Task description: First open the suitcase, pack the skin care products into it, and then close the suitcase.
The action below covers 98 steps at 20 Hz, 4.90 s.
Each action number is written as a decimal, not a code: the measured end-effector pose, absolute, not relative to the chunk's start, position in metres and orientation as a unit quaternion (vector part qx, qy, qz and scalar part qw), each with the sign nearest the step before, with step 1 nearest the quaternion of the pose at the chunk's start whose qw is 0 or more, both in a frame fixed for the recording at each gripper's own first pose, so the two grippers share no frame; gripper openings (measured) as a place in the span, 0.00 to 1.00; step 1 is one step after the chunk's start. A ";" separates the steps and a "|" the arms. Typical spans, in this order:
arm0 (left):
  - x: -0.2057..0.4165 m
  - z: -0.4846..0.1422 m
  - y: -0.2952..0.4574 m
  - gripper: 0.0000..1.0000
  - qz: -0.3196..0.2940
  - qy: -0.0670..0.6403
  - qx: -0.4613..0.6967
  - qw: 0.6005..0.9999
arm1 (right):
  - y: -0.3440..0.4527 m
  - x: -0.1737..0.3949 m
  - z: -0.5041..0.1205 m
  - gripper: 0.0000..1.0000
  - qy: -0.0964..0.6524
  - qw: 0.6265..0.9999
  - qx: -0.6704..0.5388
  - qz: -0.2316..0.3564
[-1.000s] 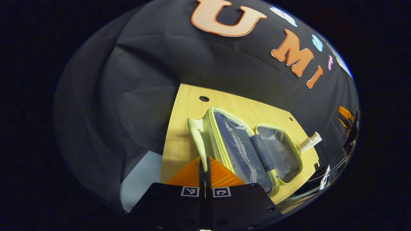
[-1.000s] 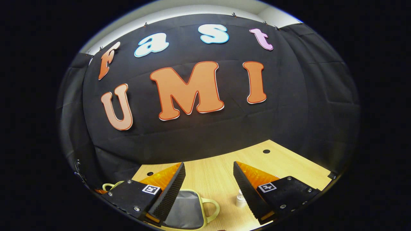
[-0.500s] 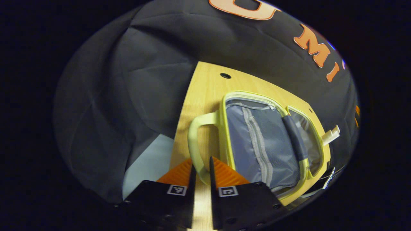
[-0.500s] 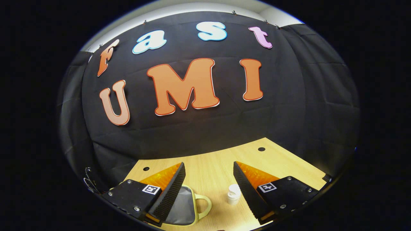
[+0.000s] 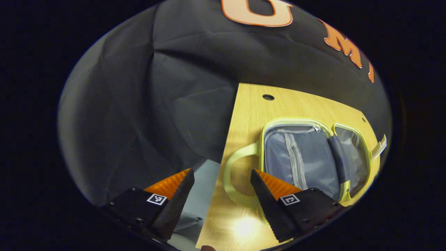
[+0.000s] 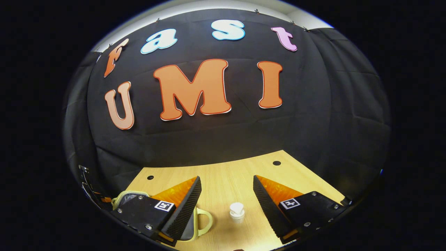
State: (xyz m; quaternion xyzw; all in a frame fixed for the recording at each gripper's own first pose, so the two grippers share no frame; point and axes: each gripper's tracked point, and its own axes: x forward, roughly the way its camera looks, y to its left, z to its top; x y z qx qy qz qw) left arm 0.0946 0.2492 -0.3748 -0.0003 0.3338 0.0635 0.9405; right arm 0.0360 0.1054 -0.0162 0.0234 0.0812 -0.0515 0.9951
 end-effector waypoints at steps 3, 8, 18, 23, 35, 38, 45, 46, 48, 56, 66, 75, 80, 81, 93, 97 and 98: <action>0.108 -0.314 0.214 1.00 0.068 0.273 0.026 0.959 | 0.091 0.044 -0.019 0.95 0.082 0.996 0.013 -0.045; 0.122 -0.209 0.114 0.99 0.045 0.165 0.022 0.985 | 0.062 0.057 -0.030 0.95 0.083 0.996 -0.012 -0.039; 0.121 -0.120 -0.125 0.99 -0.081 0.025 0.010 0.996 | -0.017 0.068 -0.061 0.95 0.089 0.994 -0.036 -0.044; 0.119 -0.147 -0.219 0.99 -0.115 0.023 -0.013 0.993 | -0.045 0.073 -0.083 0.95 0.102 0.993 -0.032 -0.046; 0.079 -0.247 -0.340 0.99 -0.202 0.062 0.026 0.977 | -0.079 0.081 -0.131 0.95 0.135 0.989 -0.045 -0.051; 0.069 -0.266 -0.359 1.00 -0.216 0.080 0.027 0.973 | -0.084 0.080 -0.142 0.95 0.145 0.987 -0.045 -0.053; 0.056 -0.315 -0.399 0.97 -0.253 0.122 0.031 0.959 | -0.102 0.079 -0.161 0.95 0.162 0.984 -0.040 -0.064; 0.059 -0.322 -0.403 0.96 -0.253 0.126 0.035 0.959 | -0.106 0.078 -0.163 0.95 0.164 0.983 -0.038 -0.067; 0.067 -0.336 -0.409 0.97 -0.246 0.136 0.041 0.959 | -0.111 0.078 -0.167 0.95 0.167 0.983 -0.036 -0.071; 0.098 -0.374 -0.422 0.97 -0.197 0.170 0.027 0.965 | -0.125 0.071 -0.186 0.95 0.186 0.979 -0.032 -0.078; 0.091 -0.322 -0.416 0.60 -0.220 0.183 -0.015 0.958 | -0.097 0.055 -0.165 0.95 0.173 0.984 -0.013 -0.039; 0.063 -0.230 -0.333 0.59 -0.217 0.172 0.006 0.961 | -0.037 0.050 -0.171 0.95 0.184 0.982 -0.023 0.024; 0.047 -0.209 -0.276 0.60 -0.176 0.161 0.025 0.971 | -0.034 0.061 -0.220 0.96 0.238 0.970 -0.024 0.042; 0.044 -0.210 -0.268 0.60 -0.167 0.161 0.030 0.972 | -0.033 0.063 -0.230 0.96 0.249 0.967 -0.027 0.048; 0.011 -0.242 -0.208 0.60 -0.090 0.211 0.012 0.973 | -0.042 0.091 -0.303 0.70 0.302 0.950 -0.056 0.053; 0.004 -0.249 -0.200 0.60 -0.100 0.233 -0.010 0.967 | -0.041 0.092 -0.299 0.47 0.304 0.950 -0.052 0.055; 0.004 -0.249 -0.194 0.59 -0.101 0.235 -0.007 0.967 | -0.039 0.090 -0.297 0.43 0.305 0.950 -0.044 0.054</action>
